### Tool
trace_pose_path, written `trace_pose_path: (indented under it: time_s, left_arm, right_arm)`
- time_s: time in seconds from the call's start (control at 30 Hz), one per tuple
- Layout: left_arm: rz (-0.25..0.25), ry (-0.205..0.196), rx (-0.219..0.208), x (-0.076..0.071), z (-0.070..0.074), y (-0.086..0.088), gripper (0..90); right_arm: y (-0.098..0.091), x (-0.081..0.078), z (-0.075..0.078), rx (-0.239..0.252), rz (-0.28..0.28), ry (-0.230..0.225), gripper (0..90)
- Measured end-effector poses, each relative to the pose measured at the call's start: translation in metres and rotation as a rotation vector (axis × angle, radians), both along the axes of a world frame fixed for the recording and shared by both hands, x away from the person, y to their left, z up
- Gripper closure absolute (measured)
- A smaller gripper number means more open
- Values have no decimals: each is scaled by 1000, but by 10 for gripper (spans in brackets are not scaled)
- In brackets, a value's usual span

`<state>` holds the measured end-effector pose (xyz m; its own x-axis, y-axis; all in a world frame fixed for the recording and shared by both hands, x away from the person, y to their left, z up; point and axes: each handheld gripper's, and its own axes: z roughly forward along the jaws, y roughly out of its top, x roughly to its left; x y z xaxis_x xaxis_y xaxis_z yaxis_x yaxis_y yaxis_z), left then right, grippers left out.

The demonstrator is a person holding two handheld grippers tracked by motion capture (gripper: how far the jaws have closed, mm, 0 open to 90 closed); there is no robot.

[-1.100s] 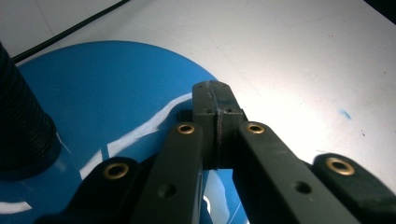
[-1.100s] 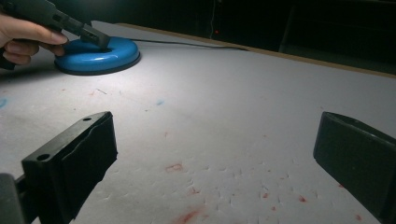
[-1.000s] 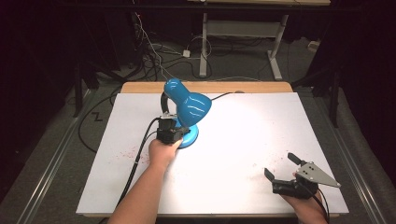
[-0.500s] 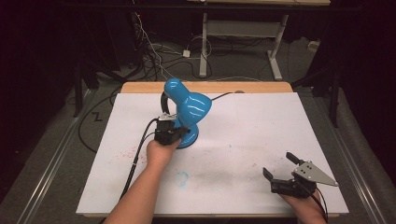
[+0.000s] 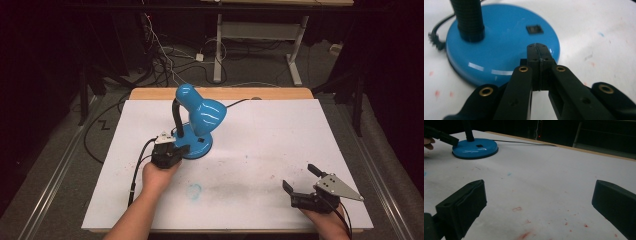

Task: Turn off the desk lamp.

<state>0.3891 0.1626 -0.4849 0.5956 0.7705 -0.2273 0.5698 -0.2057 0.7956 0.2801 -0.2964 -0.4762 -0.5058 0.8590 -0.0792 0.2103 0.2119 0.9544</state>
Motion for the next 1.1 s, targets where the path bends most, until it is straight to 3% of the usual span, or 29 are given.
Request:
trace_pose_path:
  time_s: [0.5,0.73,0.8,0.93,1.07,1.1]
  left_arm:
    - [10,-17,21,-59,-3,40,883]
    - [3,-55,24,-95,-5,54,883]
    - [6,-76,42,-100,-5,54,882]
    - [20,-93,4,-98,-1,54,881]
    - [-5,-93,35,-97,-5,51,875]
    - [-10,-90,41,-96,-5,51,830]
  right_arm:
    - [4,-1,-1,-8,2,8,1]
    - [5,-2,-1,-9,2,5,2]
    - [5,-2,-1,-8,4,2,2]
    - [5,-2,-1,-10,5,5,2]
    - [6,-2,-1,-14,9,2,2]
    - [6,-3,-1,-13,9,2,2]
